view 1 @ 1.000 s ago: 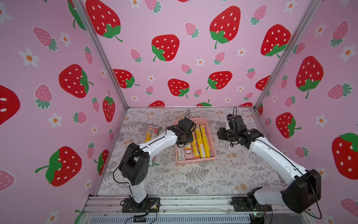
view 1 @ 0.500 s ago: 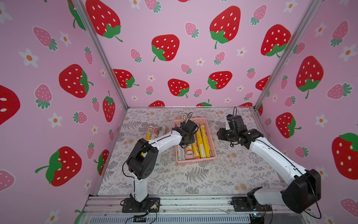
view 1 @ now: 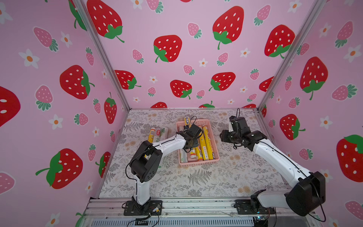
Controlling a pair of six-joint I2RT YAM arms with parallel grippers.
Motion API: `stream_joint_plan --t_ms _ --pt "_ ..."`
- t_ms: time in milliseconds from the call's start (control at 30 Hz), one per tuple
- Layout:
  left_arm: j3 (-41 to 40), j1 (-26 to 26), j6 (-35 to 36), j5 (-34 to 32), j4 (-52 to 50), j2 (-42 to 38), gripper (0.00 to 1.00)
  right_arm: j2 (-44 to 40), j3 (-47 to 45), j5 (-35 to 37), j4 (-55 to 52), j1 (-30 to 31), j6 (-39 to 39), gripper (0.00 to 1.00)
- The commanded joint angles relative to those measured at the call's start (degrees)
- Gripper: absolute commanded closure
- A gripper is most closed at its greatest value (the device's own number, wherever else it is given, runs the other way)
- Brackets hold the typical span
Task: Put the plastic wrap into the basket
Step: Place the plastic wrap in the basket.
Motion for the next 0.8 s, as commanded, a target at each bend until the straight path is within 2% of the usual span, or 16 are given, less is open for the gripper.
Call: stream_joint_plan --t_ms 0,100,333,533,767 --pt "-2.11 -0.62 -1.41 -0.15 -3.54 -0.32 0.66 -1.48 0.02 -0.26 0.46 -0.23 -0.84 0.52" --pt "-3.22 -1.0 -1.94 -0.41 -3.89 -0.61 0.61 -1.92 0.04 -0.17 0.34 -0.24 -1.19 0.49" --pt "-4.39 -1.85 -2.62 -2.18 -5.32 -2.77 0.35 -2.04 0.37 -0.45 -0.05 -0.24 -1.47 0.49" --pt "-2.2 -1.88 -1.75 -2.29 -7.94 -5.94 0.23 -2.44 0.64 -0.86 -0.14 -0.24 -1.48 0.49" --pt "5.86 -1.74 2.71 -3.13 -17.27 -10.65 0.19 -2.12 1.59 -0.51 -0.95 -0.24 -2.22 0.49"
